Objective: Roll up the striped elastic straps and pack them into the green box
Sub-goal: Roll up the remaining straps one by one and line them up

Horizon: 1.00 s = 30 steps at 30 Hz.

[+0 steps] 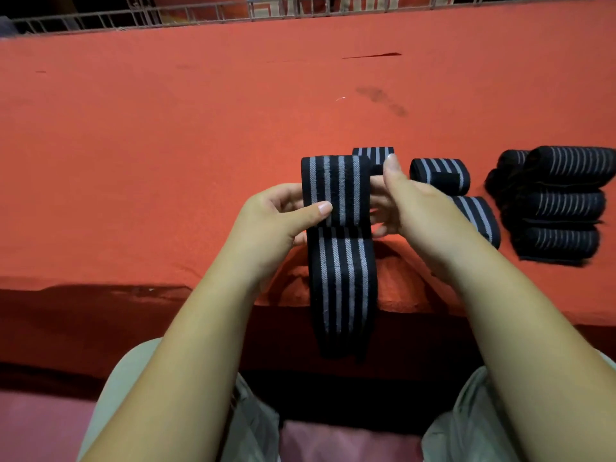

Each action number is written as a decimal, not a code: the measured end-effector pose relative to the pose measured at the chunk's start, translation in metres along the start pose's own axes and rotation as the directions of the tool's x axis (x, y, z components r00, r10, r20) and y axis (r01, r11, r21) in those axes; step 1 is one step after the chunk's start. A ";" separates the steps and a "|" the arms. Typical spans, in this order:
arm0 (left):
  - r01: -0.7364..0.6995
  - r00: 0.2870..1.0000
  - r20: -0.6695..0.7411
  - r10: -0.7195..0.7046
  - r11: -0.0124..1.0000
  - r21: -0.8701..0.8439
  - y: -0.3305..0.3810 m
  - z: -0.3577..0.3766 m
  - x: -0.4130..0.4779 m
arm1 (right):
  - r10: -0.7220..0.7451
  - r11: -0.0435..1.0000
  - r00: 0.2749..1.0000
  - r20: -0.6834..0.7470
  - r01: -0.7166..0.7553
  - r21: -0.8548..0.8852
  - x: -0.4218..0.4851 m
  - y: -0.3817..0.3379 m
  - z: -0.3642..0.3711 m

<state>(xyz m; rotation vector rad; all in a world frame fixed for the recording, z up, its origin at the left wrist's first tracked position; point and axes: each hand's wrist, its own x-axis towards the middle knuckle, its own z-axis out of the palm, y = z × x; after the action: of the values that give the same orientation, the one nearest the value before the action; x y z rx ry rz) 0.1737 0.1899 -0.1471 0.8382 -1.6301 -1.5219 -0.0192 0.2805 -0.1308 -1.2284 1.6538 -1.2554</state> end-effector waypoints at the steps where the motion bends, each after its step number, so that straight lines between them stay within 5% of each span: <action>1: -0.035 0.999 -0.013 0.035 0.999 0.012 0.000 0.003 0.000 | 0.034 0.997 0.999 0.032 -0.032 -0.070 -0.001 -0.001 0.000; 5: -0.118 0.993 0.042 0.114 0.986 0.114 0.005 0.014 -0.004 | -0.048 0.956 0.998 0.041 0.058 -0.286 -0.007 0.000 0.004; 13: -0.005 1.000 0.028 0.004 0.999 0.037 -0.005 0.011 0.011 | -0.121 0.986 0.992 0.022 0.123 -0.115 -0.008 0.005 0.014; 17: -0.062 0.995 0.068 0.070 0.990 -0.124 -0.006 0.012 0.005 | -0.124 0.986 0.992 -0.018 0.121 -0.115 -0.009 0.003 0.015; 21: 0.034 0.996 0.090 -0.011 0.966 -0.257 -0.004 0.011 0.001 | -0.117 0.986 0.991 -0.071 0.107 -0.130 -0.005 0.008 0.015; 30: 0.035 0.992 0.128 0.010 0.939 -0.343 -0.002 0.007 0.000 | -0.165 0.986 0.980 0.110 0.165 0.010 -0.001 0.016 0.007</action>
<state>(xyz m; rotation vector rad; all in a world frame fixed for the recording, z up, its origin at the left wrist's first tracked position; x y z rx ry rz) 0.1675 0.1936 -0.1490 0.5676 -1.3867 -1.8348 -0.0163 0.2806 -0.1482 -1.4327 1.4967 -1.2629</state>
